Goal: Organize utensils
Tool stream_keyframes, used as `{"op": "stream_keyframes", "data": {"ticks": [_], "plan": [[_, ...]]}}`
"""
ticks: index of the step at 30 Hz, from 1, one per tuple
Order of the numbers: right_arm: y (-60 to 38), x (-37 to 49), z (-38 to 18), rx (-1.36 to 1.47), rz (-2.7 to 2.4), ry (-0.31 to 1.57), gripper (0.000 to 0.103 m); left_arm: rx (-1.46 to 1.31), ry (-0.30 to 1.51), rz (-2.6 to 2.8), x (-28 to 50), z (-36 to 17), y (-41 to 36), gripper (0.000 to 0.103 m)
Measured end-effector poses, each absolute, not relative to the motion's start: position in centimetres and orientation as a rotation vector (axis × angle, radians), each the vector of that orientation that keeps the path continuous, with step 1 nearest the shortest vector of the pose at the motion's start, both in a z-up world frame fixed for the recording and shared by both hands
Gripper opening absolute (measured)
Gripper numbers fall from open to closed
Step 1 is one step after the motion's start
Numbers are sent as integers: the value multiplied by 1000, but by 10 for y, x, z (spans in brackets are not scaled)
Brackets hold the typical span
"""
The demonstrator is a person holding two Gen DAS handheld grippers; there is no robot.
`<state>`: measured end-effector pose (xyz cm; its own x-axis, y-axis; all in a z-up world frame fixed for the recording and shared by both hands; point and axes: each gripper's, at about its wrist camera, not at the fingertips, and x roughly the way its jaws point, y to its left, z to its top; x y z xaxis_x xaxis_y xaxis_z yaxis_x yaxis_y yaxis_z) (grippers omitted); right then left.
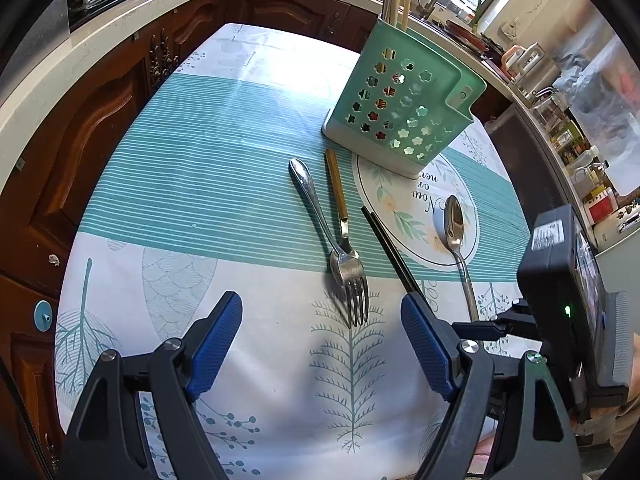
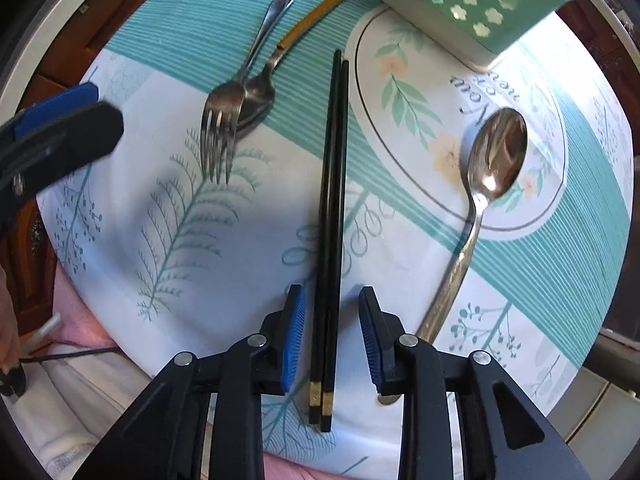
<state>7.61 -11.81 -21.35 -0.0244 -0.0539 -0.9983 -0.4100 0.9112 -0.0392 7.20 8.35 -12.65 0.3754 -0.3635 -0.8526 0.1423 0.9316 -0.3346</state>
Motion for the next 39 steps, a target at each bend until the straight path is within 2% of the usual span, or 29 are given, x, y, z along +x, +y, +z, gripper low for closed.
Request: {"op": "stream_keyframes", "data": {"ticks": [3, 4, 6, 14, 20, 21, 24, 29, 30, 32, 33, 34, 38, 39], "plan": [[-114, 67, -210, -387, 298, 1544, 26, -221, 1147, -333, 72, -127, 83, 80], [-112, 65, -210, -386, 314, 1539, 18, -222, 1148, -334, 71, -128, 82, 80], [-105, 59, -208, -397, 330, 1529, 13, -222, 1152, -335, 71, -128, 82, 80], [-136, 56, -201, -191, 383, 1526, 11, -215, 1143, -320, 69, -125, 84, 80], [-165, 45, -178, -16, 420, 1395, 11, -228, 1172, -374, 73, -126, 80, 80], [-168, 42, -174, -7, 426, 1373, 0, -240, 1184, -404, 74, -127, 78, 80], [-177, 40, -167, -8, 426, 1339, 0, -299, 1253, -495, 79, -133, 70, 80], [-173, 30, -177, 13, 439, 1374, 0, -291, 1265, -492, 79, -132, 64, 80], [-172, 31, -179, 33, 456, 1386, 3, -292, 1266, -493, 78, -132, 63, 80], [-154, 27, -187, 27, 449, 1390, 23, -291, 1267, -488, 77, -132, 63, 80], [-150, 26, -187, 0, 432, 1384, 39, -288, 1268, -484, 77, -131, 63, 80], [-145, 26, -189, -17, 426, 1379, 44, -289, 1269, -482, 77, -132, 63, 80], [-125, 24, -199, -144, 393, 1386, 43, -298, 1275, -480, 77, -130, 69, 80], [-119, 22, -202, -185, 387, 1386, 35, -303, 1276, -482, 76, -130, 70, 79]]}}
